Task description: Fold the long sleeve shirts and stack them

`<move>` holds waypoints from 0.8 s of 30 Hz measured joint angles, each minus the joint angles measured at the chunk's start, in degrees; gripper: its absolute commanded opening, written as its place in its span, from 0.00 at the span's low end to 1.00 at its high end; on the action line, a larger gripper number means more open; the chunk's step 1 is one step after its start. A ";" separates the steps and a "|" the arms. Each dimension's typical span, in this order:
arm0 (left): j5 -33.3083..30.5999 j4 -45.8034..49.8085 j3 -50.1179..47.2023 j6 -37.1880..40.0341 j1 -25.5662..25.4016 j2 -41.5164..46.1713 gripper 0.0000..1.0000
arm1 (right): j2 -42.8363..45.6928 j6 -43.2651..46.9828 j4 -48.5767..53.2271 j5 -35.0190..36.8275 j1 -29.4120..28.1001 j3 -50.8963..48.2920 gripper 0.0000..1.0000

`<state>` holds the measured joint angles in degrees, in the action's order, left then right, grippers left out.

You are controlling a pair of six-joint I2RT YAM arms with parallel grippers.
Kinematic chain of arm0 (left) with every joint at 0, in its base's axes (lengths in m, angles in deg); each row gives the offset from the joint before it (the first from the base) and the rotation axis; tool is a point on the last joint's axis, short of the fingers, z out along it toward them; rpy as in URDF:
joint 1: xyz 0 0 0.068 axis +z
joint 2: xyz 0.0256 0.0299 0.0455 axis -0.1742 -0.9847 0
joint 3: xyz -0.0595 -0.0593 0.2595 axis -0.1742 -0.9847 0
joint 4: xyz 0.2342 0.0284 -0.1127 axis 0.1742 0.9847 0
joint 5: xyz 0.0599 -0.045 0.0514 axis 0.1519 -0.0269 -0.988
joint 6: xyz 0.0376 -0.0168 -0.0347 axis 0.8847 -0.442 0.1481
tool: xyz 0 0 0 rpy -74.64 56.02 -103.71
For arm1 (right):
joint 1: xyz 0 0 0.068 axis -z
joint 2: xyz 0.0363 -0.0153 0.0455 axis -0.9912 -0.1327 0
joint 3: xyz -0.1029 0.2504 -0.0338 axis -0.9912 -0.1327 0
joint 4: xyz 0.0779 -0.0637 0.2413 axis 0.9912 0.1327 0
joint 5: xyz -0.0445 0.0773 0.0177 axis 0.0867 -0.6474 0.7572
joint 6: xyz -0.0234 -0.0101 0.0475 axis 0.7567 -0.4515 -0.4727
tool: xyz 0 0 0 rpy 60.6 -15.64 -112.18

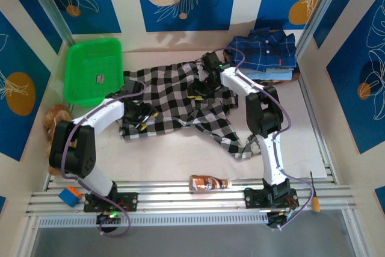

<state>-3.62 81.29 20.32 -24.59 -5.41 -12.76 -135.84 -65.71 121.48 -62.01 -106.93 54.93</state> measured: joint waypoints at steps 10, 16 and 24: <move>-1.92 -0.15 -0.28 -2.14 0.00 -3.61 0.65 | -0.37 -0.02 -0.13 1.01 -0.70 -0.39 0.33; -2.54 0.31 0.52 -2.58 -0.04 -7.17 0.62 | -0.74 -0.02 -0.52 1.44 -1.20 -0.50 0.31; -2.75 1.79 1.46 -1.55 -0.04 -8.79 0.24 | -3.02 -0.46 -0.74 2.34 -1.38 -0.50 0.27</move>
<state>-6.37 83.08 21.78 -26.14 -5.45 -21.55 -138.86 -66.17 120.73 -59.67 -108.31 54.42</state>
